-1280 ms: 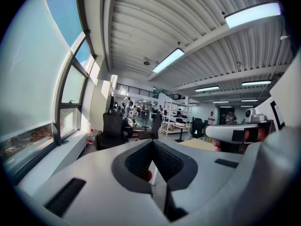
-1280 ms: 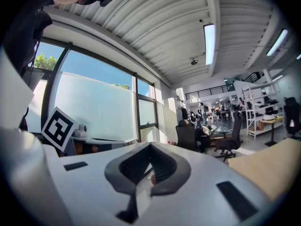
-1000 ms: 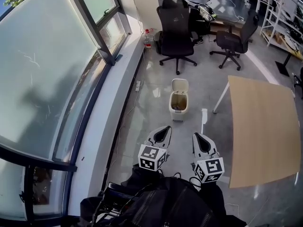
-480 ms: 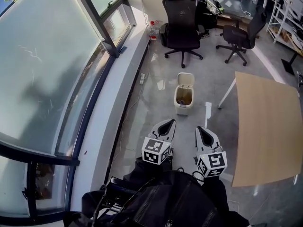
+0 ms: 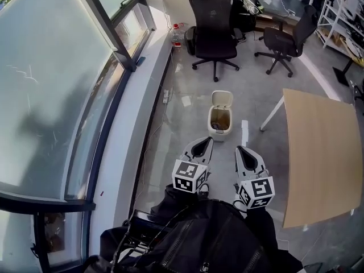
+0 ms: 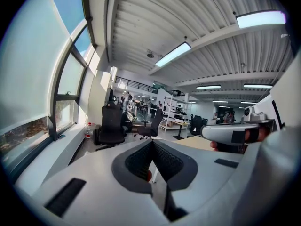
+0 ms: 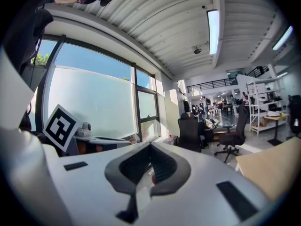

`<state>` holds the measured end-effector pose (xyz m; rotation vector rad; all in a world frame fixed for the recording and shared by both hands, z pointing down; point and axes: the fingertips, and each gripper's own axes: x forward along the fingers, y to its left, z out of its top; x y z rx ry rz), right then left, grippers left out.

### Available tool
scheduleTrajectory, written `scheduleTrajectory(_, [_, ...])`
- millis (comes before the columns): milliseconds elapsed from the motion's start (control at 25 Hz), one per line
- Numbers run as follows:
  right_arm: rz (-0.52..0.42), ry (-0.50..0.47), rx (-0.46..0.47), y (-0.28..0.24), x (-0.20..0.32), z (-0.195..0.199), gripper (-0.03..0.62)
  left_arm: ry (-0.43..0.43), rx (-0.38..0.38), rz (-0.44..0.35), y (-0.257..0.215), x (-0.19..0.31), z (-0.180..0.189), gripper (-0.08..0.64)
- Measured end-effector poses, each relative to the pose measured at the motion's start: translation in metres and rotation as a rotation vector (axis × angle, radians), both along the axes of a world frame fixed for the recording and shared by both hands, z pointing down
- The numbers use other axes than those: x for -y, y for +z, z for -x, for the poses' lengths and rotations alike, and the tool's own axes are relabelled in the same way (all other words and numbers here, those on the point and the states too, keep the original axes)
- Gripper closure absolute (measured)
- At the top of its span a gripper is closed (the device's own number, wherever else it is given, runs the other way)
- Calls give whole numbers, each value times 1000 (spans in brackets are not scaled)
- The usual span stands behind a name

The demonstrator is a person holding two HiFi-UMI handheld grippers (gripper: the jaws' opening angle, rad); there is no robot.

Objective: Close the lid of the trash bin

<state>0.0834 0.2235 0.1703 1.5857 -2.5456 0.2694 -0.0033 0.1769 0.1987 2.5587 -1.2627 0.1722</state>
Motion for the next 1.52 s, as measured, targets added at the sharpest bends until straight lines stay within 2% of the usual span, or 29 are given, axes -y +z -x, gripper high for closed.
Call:
scheduleTrajectory(240, [28,19,-27,12,30,21,588,17,-19,40,16,35,20,558])
scheduleTrajectory(480, [47,34,-48,17,45,27,588,32,-45,51,21,54,23,558])
scheduleTrajectory(720, [67,32,-42,25,61,23,588,32,-39,83,33,65,19,558])
scheduleTrajectory(1040, [67,-31,-7,36,111,15,588,-57,8,82,40,103,25,558])
scheduleTrajectory(1280, [66,-51,12,37,150,-9,588,-74,30,67,38,142,-2,558])
scheduleTrajectory(1520, [112,-57,48,54,179,-50,588,-82,70,98,52,169,-41,558])
